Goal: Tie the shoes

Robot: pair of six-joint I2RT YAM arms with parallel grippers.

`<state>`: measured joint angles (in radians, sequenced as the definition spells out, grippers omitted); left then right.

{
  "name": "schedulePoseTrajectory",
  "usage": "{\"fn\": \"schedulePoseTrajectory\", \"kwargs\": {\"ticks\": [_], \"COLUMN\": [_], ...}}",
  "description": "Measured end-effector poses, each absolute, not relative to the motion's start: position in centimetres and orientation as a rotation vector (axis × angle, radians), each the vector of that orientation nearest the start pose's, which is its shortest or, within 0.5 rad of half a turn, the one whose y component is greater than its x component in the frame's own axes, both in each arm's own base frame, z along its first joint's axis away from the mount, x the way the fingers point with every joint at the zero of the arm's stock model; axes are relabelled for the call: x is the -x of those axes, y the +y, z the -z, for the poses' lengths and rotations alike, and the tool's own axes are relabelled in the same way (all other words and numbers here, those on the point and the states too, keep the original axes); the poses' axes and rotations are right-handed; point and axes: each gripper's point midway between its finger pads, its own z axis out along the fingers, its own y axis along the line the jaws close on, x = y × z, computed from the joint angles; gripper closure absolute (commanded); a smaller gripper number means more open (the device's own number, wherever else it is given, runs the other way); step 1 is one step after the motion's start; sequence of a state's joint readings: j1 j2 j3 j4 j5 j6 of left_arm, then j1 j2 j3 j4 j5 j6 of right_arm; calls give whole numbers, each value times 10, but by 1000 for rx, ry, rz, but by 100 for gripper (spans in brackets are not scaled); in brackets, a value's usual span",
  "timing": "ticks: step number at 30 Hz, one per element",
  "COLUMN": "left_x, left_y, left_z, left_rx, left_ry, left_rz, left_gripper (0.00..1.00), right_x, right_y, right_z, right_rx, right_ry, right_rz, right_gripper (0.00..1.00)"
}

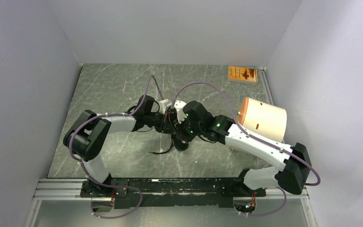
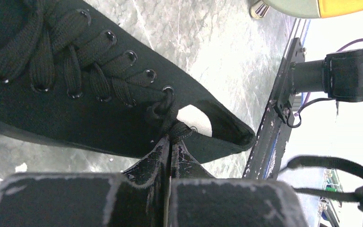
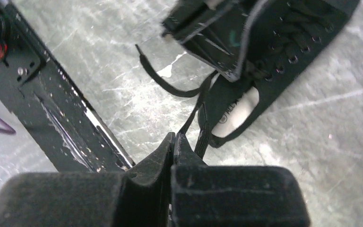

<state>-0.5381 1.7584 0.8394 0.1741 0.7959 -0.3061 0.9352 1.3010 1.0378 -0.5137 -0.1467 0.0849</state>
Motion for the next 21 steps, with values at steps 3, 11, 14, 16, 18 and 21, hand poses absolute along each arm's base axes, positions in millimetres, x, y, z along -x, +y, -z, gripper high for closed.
{"fn": "schedulePoseTrajectory", "kwargs": {"ticks": [3, 11, 14, 16, 18, 21], "left_x": [-252, -254, -254, -253, -253, -254], "left_y": [-305, -299, -299, -298, -298, -300], "left_z": [-61, -70, -69, -68, -69, -77], "left_rx": [-677, -628, -613, -603, -596, -589], "left_ry": [2294, 2261, 2262, 2265, 2256, 2228], "left_rz": [1324, 1275, 1270, 1272, 1278, 1297], "left_gripper": [95, 95, 95, 95, 95, 95], "right_x": [-188, -201, -200, -204, -216, -237], "right_y": [289, 266, 252, 246, 240, 227], "right_z": [-161, -116, -103, -103, -104, -104], "right_rx": [931, 727, 734, 728, 708, 674], "right_ry": [2292, 2663, 2722, 2726, 2716, 2703], "right_rz": [-604, -267, -162, -145, -146, -136], "right_gripper": [100, 100, 100, 100, 100, 100]}}
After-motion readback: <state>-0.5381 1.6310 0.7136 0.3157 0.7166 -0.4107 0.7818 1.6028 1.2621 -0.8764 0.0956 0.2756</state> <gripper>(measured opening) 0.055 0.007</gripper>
